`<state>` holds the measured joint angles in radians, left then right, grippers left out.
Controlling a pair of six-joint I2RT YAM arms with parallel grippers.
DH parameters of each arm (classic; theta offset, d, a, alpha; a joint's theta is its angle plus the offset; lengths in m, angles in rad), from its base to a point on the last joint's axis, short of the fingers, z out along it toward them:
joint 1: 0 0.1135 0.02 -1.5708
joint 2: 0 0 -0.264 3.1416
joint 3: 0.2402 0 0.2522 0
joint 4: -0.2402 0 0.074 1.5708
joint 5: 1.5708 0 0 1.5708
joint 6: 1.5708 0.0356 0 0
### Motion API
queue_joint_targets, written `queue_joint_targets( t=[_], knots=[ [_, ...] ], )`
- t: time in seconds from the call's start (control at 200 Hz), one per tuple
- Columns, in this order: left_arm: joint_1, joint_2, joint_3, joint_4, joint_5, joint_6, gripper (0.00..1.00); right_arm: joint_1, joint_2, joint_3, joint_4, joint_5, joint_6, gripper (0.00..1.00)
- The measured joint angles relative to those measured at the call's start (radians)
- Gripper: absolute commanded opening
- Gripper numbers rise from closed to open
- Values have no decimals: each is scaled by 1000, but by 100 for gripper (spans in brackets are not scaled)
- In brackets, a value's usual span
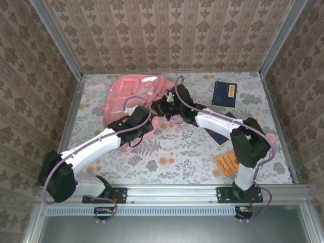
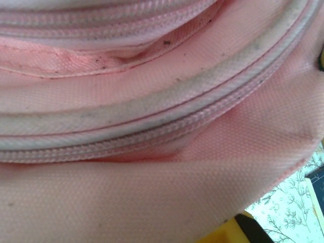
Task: Pack the student bag
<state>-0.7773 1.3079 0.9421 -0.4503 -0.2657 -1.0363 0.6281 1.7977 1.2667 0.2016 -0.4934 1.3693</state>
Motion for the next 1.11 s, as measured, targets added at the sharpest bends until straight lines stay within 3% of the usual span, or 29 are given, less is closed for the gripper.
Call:
queue_joint_targets(
  t=[0.14,0.415,0.555,0.845,1.105],
  knots=[
    [0,0,1,-6,0,0,3,0,0,0,-4,0,-1,0],
    [0,0,2,-19,0,11,15,0,0,0,-11,5,-4,0],
    [8,18,2,-20,12,19,17,0,0,0,-11,6,-3,0],
    [11,53,2,-10,34,24,0,-3,0,-21,-10,8,4,0],
    [11,21,-3,-40,32,35,0,-30,-14,-44,-69,34,-60,0]
  ],
)
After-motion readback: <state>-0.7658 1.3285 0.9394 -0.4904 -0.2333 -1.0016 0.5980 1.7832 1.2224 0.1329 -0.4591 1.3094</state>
